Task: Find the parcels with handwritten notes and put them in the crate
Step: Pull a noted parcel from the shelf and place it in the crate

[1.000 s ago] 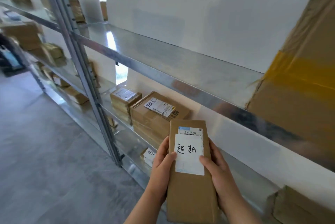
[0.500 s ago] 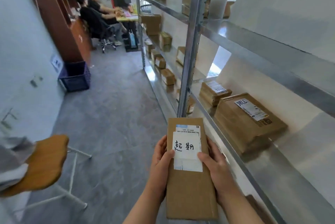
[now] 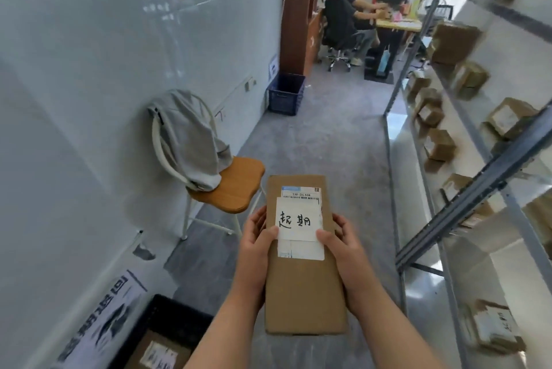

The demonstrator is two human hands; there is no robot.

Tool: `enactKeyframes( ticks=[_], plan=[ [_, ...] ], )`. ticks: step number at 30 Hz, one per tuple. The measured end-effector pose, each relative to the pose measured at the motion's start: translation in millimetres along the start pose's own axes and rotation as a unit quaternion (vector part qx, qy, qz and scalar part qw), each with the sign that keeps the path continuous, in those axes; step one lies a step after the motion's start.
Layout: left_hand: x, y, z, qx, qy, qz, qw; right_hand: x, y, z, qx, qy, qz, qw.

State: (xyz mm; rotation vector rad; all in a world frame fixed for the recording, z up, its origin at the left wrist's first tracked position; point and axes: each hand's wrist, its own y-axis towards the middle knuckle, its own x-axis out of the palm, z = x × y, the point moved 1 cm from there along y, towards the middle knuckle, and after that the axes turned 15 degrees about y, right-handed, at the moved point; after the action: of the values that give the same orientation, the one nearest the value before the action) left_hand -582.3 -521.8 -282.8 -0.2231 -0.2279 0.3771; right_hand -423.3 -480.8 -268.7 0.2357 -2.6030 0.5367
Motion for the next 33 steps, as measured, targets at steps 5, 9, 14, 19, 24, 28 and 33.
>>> enactKeyframes(
  ticks=[5, 9, 14, 19, 24, 28, 33],
  plan=[
    [-67.5, -9.2, -2.8, 0.02, -0.016, 0.123, 0.992, 58.0, 18.7, 37.9, 0.06, -0.058, -0.07, 0.994],
    [-99.9, -21.5, -7.7, 0.037, -0.044, 0.209, 0.976, 88.9, 34.1, 64.0, 0.106, -0.091, -0.133, 0.981],
    [-125.0, -33.4, -16.8, 0.03, -0.057, 0.308, 0.949, 112.8, 51.8, 92.7, 0.157, -0.133, -0.207, 0.956],
    [-135.4, -51.6, -30.0, 0.01, -0.08, 0.378, 0.922, 127.5, 59.5, 116.8, 0.195, -0.172, -0.26, 0.93],
    [-151.9, -80.1, -49.2, -0.014, -0.1, 0.434, 0.895, 141.7, 49.7, 149.7, 0.228, -0.208, -0.3, 0.903],
    [-186.4, -109.8, -66.9, -0.023, -0.096, 0.471, 0.877, 160.0, 27.2, 189.6, 0.251, -0.227, -0.314, 0.887],
    [-239.6, -145.2, -95.0, -0.044, -0.105, 0.494, 0.862, 187.1, -6.6, 243.1, 0.265, -0.247, -0.33, 0.872]
  ],
)
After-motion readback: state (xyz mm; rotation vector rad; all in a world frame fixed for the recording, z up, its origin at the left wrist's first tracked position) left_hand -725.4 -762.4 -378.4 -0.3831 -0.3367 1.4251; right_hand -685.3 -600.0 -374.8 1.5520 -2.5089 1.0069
